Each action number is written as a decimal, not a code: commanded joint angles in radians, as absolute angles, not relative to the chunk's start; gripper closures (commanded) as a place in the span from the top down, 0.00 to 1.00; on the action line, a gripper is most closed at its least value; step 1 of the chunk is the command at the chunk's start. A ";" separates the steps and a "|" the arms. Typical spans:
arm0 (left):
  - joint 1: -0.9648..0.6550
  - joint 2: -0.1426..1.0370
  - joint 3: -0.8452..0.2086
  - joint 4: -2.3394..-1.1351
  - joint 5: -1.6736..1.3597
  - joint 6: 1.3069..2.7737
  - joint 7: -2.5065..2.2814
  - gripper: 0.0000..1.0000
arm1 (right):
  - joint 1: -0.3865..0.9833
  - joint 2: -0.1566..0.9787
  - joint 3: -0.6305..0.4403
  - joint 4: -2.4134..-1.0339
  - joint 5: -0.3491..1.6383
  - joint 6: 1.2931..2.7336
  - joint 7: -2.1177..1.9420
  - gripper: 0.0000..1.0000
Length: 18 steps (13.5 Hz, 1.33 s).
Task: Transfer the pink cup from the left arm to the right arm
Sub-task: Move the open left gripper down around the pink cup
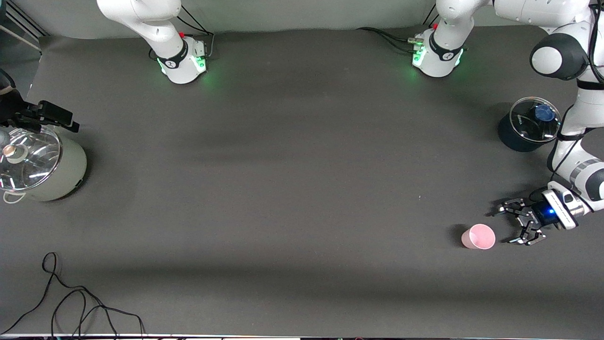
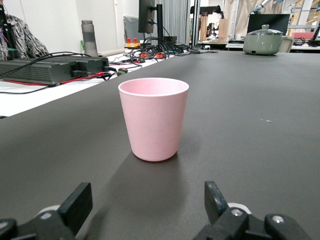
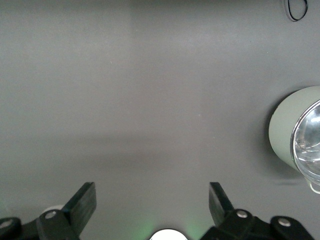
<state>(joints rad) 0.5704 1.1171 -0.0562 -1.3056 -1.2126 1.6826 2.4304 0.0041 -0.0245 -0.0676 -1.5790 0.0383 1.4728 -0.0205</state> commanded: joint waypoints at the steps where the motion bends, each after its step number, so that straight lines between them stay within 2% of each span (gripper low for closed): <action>1: 0.578 1.118 -0.075 -1.316 -1.239 1.671 2.462 1.00 | 0.012 -0.018 -0.072 -1.559 0.044 1.457 -0.021 1.00; 10: 0.531 1.131 -0.092 -1.321 -1.250 1.689 2.468 1.00 | 0.011 -0.020 -0.074 -1.559 0.043 1.456 -0.021 1.00; 18: 0.486 1.129 -0.115 -1.327 -1.256 1.781 2.480 1.00 | 0.011 -0.023 -0.074 -1.563 0.043 1.456 -0.021 1.00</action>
<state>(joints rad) 0.4961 1.1311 -0.1058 -1.3138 -1.2282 1.7482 2.4475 0.0040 -0.0245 -0.0676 -1.5790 0.0383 1.4717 -0.0205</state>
